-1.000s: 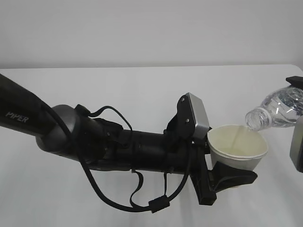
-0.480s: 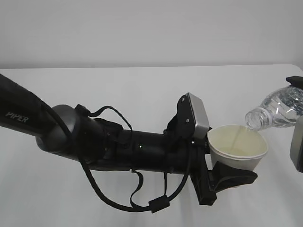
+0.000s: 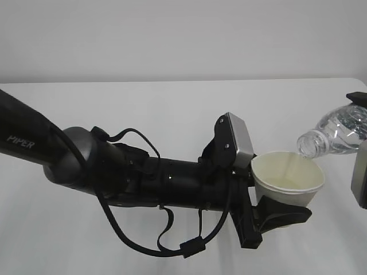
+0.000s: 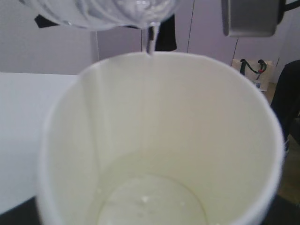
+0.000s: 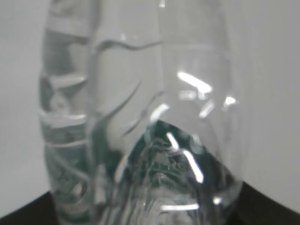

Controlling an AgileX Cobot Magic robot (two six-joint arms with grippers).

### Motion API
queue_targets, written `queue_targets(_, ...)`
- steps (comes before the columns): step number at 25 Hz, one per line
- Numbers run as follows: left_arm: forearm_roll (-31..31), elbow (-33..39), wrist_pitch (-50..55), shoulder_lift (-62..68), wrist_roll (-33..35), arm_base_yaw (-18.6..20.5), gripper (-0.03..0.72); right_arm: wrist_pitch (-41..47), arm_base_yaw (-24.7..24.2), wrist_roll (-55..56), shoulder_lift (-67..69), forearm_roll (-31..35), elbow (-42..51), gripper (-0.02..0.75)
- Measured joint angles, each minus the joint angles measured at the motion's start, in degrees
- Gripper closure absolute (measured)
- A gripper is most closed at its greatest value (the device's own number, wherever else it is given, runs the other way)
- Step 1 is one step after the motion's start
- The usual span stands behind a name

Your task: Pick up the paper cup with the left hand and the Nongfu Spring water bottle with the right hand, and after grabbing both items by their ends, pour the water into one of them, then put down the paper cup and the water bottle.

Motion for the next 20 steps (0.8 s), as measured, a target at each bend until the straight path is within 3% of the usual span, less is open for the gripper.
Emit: queue_targets(20, 0.0, 0.0, 0.0, 0.0, 0.0, 0.0, 0.225, -0.1, 0.0, -1.1, 0.0, 0.3, 0.0, 0.337)
